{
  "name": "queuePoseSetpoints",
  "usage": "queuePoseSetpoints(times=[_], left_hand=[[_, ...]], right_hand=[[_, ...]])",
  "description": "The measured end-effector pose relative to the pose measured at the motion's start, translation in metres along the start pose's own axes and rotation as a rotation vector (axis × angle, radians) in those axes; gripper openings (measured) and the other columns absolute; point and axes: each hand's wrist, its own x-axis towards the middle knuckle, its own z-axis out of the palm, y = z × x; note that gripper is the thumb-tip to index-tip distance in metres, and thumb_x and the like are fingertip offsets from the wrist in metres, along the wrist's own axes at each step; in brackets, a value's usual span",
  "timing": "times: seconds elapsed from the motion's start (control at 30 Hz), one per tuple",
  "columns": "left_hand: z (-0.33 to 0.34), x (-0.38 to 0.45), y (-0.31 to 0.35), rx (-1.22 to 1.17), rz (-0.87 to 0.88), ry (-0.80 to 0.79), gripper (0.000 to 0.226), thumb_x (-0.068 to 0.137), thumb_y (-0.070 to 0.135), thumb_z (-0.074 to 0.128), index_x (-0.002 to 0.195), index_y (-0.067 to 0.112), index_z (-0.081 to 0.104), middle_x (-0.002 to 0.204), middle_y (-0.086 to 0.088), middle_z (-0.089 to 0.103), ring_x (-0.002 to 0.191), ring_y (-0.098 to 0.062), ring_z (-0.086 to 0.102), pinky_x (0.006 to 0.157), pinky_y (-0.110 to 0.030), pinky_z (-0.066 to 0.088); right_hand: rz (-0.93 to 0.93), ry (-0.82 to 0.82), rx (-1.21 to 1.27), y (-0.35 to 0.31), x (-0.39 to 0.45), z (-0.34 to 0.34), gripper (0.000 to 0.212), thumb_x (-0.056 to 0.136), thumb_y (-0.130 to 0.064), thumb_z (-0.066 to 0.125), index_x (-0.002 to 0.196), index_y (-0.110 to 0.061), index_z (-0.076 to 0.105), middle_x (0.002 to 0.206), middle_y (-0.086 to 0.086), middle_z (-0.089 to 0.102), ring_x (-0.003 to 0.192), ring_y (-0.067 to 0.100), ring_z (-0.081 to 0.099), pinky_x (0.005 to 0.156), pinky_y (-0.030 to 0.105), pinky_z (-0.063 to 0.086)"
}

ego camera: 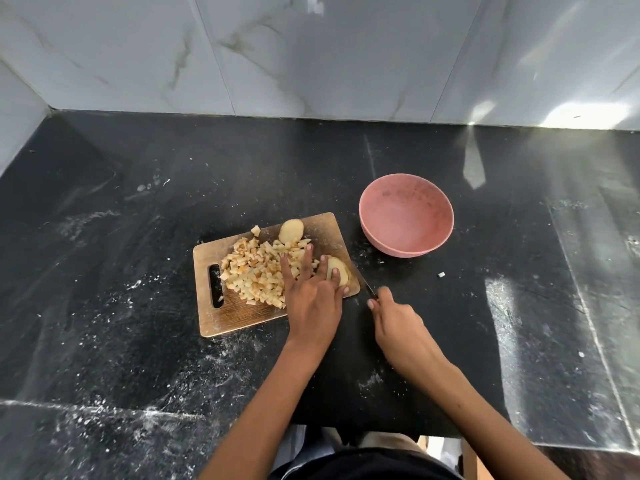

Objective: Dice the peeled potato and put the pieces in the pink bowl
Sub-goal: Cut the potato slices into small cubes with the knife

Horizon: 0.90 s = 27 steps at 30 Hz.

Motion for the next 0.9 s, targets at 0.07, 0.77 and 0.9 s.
queuePoseSetpoints(times=[0.07,0.77,0.9], left_hand=[[-0.001,-0.002,0.000,-0.008,0.001,0.013,0.022,0.079,0.029,0.077,0.095,0.015,0.077,0.112,-0.012,0.070,0.128,-0.035,0.050,0.115,-0.052,-0.005],[-0.005,-0.002,0.005,-0.036,-0.058,-0.002,0.023,0.080,0.031,0.074,0.098,0.016,0.077,0.114,-0.008,0.070,0.135,-0.034,0.042,0.116,-0.051,-0.011],[-0.004,-0.002,0.004,-0.028,-0.056,-0.007,0.024,0.080,0.032,0.074,0.098,0.017,0.077,0.115,-0.007,0.070,0.136,-0.033,0.041,0.116,-0.052,-0.009]], right_hand=[[-0.013,0.003,-0.005,-0.009,0.010,0.000,0.020,0.104,-0.033,0.026,0.100,-0.015,0.035,0.078,0.009,0.056,0.076,0.030,0.057,0.064,0.039,0.043],[0.090,-0.118,-0.198,-0.015,0.018,0.007,0.013,0.104,-0.024,0.025,0.102,-0.013,0.032,0.103,0.017,0.060,0.095,0.035,0.059,0.069,0.038,0.041],[0.080,-0.130,-0.204,-0.001,0.000,0.011,0.018,0.105,-0.029,0.022,0.097,-0.015,0.030,0.089,0.011,0.057,0.087,0.031,0.059,0.068,0.037,0.042]])
